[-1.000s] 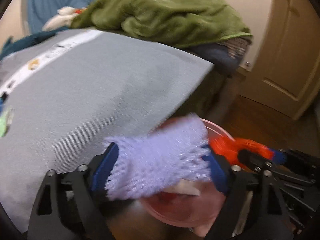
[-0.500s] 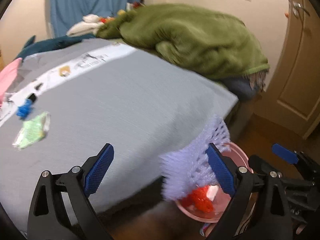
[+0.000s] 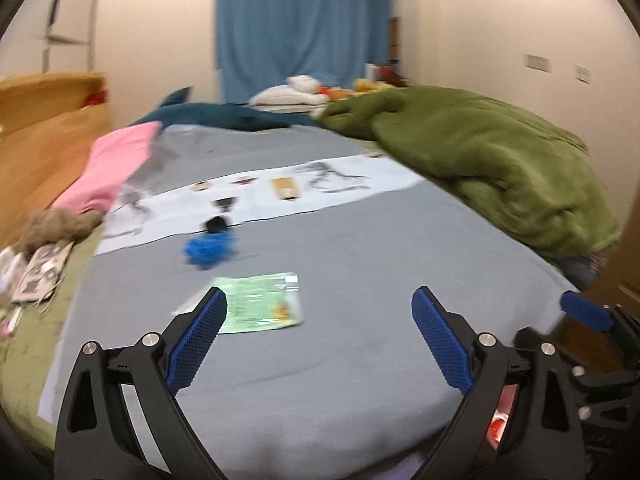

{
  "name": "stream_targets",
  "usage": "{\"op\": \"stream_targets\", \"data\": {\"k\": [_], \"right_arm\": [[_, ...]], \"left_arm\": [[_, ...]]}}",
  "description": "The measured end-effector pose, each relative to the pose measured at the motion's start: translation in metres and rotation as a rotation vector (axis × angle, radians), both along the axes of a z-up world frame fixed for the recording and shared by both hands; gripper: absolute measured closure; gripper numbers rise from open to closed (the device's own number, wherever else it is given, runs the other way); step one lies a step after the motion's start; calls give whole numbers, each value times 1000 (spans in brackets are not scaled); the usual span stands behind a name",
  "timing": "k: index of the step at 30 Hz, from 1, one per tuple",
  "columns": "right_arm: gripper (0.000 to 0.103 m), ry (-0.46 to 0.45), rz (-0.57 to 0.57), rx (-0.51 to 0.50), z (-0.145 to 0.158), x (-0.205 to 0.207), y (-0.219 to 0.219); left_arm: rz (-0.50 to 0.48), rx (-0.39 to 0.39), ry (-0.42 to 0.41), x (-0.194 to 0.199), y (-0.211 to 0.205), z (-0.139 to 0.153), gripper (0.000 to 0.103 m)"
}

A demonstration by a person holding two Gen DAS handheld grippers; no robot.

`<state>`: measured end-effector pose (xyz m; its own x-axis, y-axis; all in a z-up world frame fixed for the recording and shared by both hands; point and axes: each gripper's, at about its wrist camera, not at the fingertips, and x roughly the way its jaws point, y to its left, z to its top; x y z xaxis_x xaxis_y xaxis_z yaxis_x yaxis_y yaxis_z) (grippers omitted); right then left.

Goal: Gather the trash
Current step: 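Move both open tools back toward the green packet and blue bag on the bed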

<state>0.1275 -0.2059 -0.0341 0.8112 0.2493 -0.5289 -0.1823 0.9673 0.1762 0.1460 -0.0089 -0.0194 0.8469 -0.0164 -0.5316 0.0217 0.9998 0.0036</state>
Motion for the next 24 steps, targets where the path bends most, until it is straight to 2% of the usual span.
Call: {"op": "stream_targets", "data": {"k": [3, 6, 14, 18, 24], "right_arm": [[16, 25, 19, 37, -1, 11, 15], [16, 38, 35, 11, -10, 13, 25], [16, 93, 44, -36, -37, 30, 41], [16, 97, 62, -37, -42, 51, 57], [15, 129, 70, -64, -58, 86, 81]], "left_arm": [[50, -54, 11, 7, 34, -6, 12], [89, -77, 27, 16, 56, -17, 12], [145, -85, 30, 29, 93, -25, 12], [179, -80, 17, 35, 109, -26, 12], [221, -114, 49, 45, 127, -38, 12]]}}
